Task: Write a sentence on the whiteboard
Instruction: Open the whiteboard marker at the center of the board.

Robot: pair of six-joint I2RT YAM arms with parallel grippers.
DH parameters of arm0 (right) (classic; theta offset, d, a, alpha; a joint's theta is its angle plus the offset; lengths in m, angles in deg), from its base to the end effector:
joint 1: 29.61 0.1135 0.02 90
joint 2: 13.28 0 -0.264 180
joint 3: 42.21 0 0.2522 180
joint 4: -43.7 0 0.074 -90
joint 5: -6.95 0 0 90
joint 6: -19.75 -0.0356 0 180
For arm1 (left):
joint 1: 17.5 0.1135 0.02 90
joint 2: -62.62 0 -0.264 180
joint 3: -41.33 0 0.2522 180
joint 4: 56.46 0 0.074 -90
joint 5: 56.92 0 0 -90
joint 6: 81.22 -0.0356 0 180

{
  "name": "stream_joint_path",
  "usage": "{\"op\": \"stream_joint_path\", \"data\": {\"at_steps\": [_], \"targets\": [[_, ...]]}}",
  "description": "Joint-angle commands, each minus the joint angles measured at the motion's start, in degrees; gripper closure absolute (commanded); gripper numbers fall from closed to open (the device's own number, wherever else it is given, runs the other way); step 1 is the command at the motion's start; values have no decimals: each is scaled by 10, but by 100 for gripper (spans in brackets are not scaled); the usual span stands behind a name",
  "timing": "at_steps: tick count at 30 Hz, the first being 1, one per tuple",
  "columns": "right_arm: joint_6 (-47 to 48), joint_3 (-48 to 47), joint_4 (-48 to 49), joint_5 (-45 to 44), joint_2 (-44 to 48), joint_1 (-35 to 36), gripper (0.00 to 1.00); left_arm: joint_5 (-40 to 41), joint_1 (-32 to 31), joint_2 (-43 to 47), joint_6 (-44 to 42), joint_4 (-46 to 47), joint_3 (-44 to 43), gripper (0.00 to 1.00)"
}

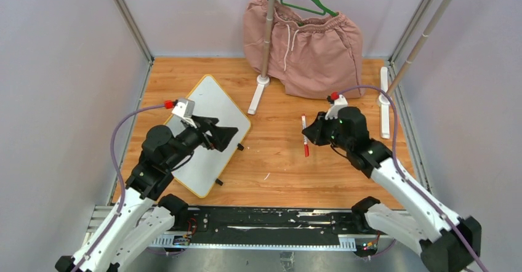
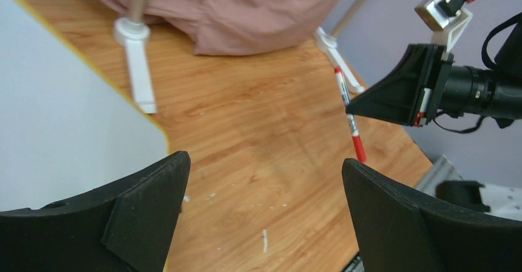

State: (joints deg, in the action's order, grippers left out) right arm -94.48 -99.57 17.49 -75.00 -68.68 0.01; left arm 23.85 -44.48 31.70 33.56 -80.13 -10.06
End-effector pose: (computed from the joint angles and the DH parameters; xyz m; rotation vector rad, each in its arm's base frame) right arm 0.1903 0.1139 0.2946 -0.1910 2.0591 0.7342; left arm 0.1211 -0.0680 0.3313 0.1610 1.6826 -0.8181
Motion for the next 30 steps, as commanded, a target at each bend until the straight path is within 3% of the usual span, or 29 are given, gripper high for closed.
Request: {"op": "stream_joint_path", "data": {"at_steps": [1,8,16,24,30], "targets": [[-77,55,114,67,111,11,100,-95,-50,-40,32,84,-16,0],[-201,103,296,65,168,46,100,-69,-185,-129,10,126,-65,0],[-258,112,465,29,150,108,100,-145,-191,-208,91,244,-82,3],[-265,88,499,32,122,132,100,-221,-196,-248,105,256,-101,10],[-267,90,520,21,113,142,100,-242,-200,-257,110,268,-99,31]]}}
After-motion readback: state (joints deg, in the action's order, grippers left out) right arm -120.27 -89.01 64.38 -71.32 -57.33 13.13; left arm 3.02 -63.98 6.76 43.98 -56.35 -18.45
